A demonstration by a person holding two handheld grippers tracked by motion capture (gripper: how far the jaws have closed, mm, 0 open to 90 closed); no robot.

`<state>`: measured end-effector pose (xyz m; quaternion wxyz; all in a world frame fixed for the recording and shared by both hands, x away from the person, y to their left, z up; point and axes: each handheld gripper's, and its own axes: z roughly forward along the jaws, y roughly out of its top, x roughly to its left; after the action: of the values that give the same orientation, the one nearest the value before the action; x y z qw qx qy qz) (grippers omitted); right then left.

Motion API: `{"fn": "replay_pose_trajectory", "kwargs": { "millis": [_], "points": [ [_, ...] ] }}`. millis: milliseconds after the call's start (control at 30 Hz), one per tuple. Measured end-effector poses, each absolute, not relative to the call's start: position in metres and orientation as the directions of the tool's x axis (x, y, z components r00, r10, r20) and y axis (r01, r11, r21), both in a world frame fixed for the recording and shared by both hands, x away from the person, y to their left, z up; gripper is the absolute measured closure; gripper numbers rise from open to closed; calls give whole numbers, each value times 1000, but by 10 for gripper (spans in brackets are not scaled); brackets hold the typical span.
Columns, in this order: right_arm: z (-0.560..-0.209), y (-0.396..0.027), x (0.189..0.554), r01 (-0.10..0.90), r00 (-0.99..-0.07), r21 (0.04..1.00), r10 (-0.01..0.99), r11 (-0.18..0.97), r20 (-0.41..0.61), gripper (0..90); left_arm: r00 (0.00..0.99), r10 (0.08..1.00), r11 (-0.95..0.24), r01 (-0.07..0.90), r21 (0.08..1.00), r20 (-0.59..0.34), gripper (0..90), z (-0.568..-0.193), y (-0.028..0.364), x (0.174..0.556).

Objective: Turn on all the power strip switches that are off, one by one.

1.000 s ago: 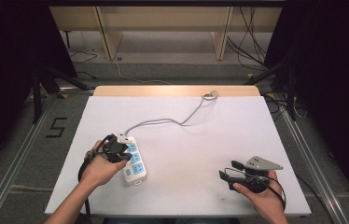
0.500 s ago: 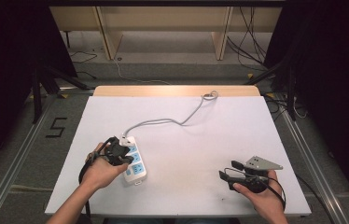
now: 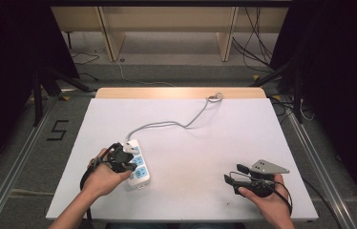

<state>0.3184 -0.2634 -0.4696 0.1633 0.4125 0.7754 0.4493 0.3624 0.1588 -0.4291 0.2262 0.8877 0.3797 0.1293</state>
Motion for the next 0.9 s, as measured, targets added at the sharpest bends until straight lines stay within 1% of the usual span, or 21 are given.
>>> {"fn": "replay_pose_trajectory", "kwargs": {
  "millis": [900],
  "points": [
    [-470,-263,319,492,-610,831,784,260,116,339,692,720,-631,627,457,43,899,-433,160,353]
  ]
}}
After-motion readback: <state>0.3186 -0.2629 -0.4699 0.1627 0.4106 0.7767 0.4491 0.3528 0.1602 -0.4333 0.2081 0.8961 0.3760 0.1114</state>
